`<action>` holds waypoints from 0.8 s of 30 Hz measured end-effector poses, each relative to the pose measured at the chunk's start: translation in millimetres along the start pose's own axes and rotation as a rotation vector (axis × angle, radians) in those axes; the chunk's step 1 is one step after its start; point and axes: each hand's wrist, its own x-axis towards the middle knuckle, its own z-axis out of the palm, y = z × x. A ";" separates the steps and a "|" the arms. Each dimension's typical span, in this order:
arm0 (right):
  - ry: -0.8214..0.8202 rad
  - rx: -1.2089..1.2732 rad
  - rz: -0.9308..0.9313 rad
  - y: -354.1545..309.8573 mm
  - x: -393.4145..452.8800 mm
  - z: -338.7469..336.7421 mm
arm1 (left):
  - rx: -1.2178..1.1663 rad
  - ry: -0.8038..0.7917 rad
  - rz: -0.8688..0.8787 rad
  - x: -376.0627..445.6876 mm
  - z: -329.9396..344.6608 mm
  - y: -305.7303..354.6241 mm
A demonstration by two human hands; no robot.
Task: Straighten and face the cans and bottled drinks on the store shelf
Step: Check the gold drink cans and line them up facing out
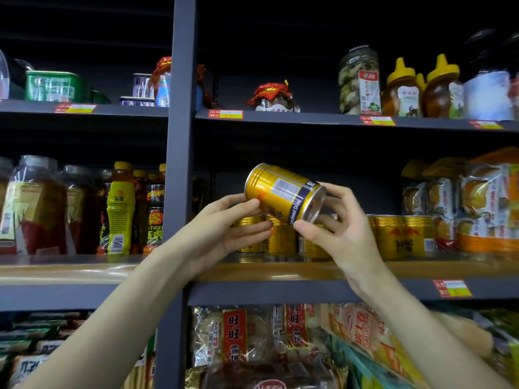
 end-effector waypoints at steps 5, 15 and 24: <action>-0.109 0.565 0.318 1.9 -0.8 7.7 | 0.147 0.058 0.112 1.4 6.1 -2.1; -0.378 0.813 0.468 -7.0 -6.6 5.8 | 0.147 -0.035 0.249 1.9 7.1 6.6; -0.308 0.913 0.603 -16.6 -10.6 14.4 | 0.184 0.015 0.179 3.1 7.0 9.2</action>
